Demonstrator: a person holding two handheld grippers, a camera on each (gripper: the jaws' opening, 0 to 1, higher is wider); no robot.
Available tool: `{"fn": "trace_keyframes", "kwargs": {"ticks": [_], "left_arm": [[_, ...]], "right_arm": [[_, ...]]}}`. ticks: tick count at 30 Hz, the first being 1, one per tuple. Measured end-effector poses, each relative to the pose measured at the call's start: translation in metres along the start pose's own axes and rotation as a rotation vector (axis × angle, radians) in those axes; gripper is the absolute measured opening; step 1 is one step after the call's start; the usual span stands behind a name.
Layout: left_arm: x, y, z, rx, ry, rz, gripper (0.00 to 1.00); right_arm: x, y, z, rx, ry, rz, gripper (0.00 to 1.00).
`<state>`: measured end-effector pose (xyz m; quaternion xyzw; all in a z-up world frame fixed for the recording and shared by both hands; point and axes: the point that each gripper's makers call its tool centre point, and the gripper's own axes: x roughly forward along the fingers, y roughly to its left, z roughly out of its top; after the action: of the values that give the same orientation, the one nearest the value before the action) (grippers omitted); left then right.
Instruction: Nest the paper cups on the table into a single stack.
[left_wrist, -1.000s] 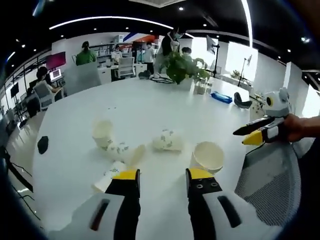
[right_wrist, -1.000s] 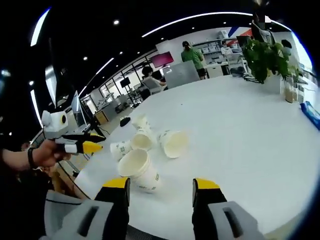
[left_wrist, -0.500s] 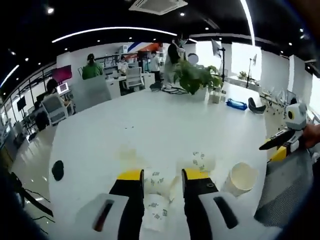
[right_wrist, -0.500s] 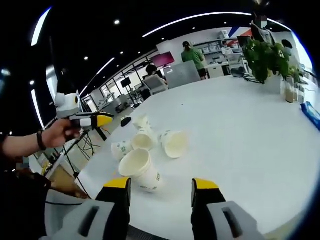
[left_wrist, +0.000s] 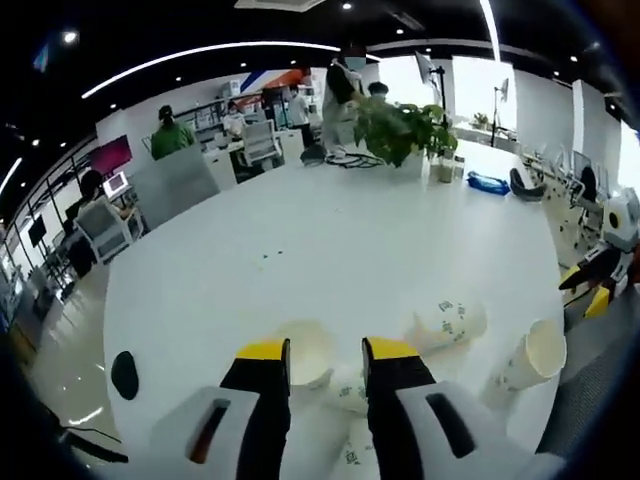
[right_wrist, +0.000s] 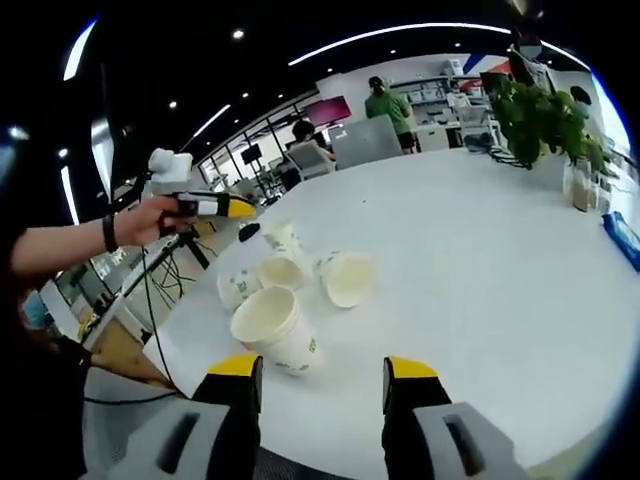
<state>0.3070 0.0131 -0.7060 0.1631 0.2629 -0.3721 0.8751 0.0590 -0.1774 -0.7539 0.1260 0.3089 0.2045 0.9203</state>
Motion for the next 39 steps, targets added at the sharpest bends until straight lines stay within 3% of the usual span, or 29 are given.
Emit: {"fn": "trace_keyframes", "kwargs": {"ticks": [7, 13, 19, 33, 39], "left_arm": [[0.032, -0.001, -0.026, 0.005, 0.097, -0.050, 0.28], [0.050, -0.002, -0.036, 0.004, 0.127, -0.063, 0.27], [0.052, -0.004, -0.044, 0.019, 0.175, -0.057, 0.20], [0.058, 0.010, -0.054, 0.016, 0.195, -0.040, 0.03], [0.057, 0.017, -0.057, 0.027, 0.200, -0.012, 0.01]], "right_arm": [[0.002, -0.009, -0.002, 0.031, 0.001, -0.011, 0.47], [0.003, -0.010, -0.005, 0.044, 0.010, -0.018, 0.46], [0.003, -0.012, -0.005, 0.078, 0.007, -0.019, 0.46], [0.007, -0.016, -0.009, 0.094, 0.018, -0.029, 0.44], [0.007, -0.016, -0.010, 0.093, 0.025, -0.027, 0.44]]}}
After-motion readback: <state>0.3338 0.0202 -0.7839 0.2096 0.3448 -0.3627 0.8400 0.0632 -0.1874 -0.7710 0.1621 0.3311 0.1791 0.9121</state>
